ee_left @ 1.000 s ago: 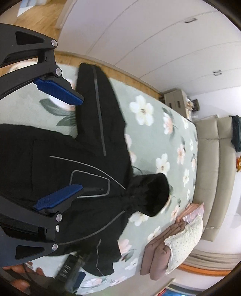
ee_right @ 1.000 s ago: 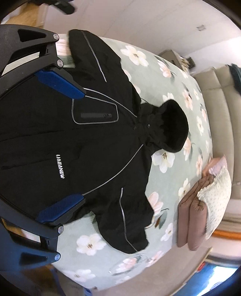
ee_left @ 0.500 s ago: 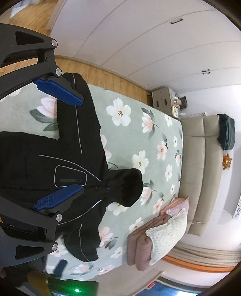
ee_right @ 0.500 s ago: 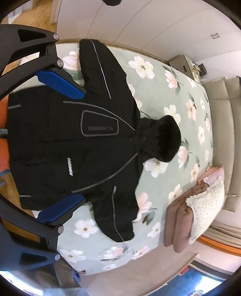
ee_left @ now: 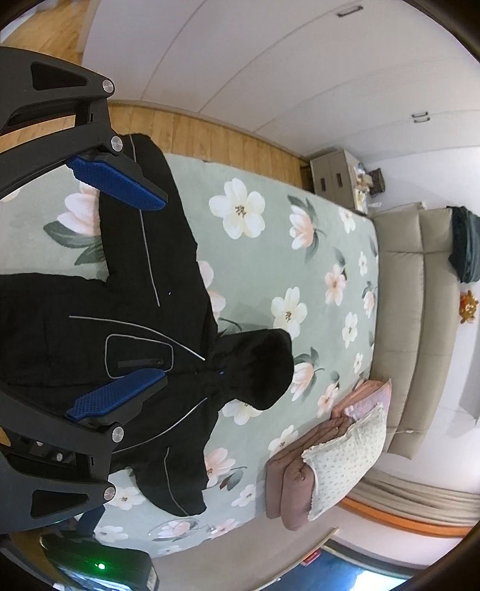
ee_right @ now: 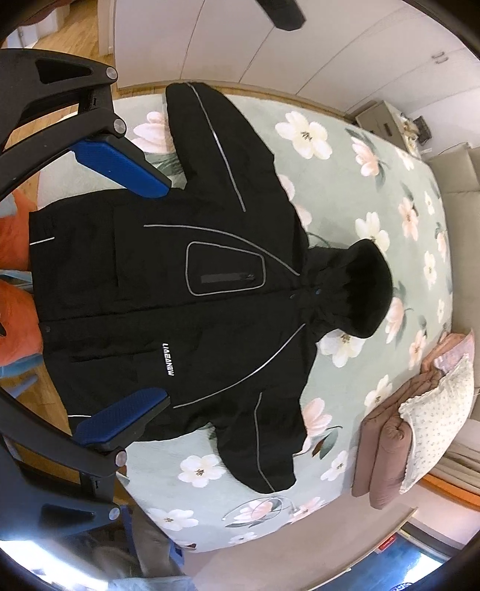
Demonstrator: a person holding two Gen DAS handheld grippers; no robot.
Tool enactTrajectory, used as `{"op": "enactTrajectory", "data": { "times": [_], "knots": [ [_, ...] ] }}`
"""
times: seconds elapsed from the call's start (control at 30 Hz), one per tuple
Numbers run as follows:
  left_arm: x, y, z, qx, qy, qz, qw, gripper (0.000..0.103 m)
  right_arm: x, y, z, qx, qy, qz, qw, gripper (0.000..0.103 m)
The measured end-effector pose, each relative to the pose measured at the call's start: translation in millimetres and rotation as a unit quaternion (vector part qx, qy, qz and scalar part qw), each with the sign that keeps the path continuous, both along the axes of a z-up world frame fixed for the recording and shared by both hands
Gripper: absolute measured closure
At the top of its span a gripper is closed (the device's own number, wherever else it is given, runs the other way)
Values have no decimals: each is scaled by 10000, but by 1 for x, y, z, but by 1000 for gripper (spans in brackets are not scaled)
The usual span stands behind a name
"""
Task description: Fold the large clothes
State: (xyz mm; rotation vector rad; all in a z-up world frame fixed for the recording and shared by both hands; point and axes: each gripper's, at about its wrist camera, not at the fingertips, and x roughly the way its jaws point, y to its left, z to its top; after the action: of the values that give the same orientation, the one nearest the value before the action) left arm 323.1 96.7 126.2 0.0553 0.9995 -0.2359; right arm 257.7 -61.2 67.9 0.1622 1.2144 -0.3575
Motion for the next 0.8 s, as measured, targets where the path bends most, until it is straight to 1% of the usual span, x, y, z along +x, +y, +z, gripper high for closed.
{"op": "enactTrajectory", "data": {
  "times": [0.27, 0.47, 0.6, 0.7, 0.8],
  "knots": [
    [31, 7, -42, -131, 558, -158, 9982, 15, 17, 10, -25, -63, 399, -151, 9991, 0],
    [50, 21, -56, -201, 638, -108, 9977, 15, 29, 24, -30, -237, 492, -105, 9985, 0],
    [60, 37, -72, -243, 801, 10, 9965, 15, 39, 32, -37, -237, 557, -61, 9981, 0],
    [67, 51, -87, -277, 938, 177, 9951, 15, 45, 41, -47, -240, 694, 28, 9973, 0],
    [75, 73, -112, -410, 1084, 436, 9923, 15, 52, 52, -59, -245, 840, 163, 9960, 0]
  ]
}}
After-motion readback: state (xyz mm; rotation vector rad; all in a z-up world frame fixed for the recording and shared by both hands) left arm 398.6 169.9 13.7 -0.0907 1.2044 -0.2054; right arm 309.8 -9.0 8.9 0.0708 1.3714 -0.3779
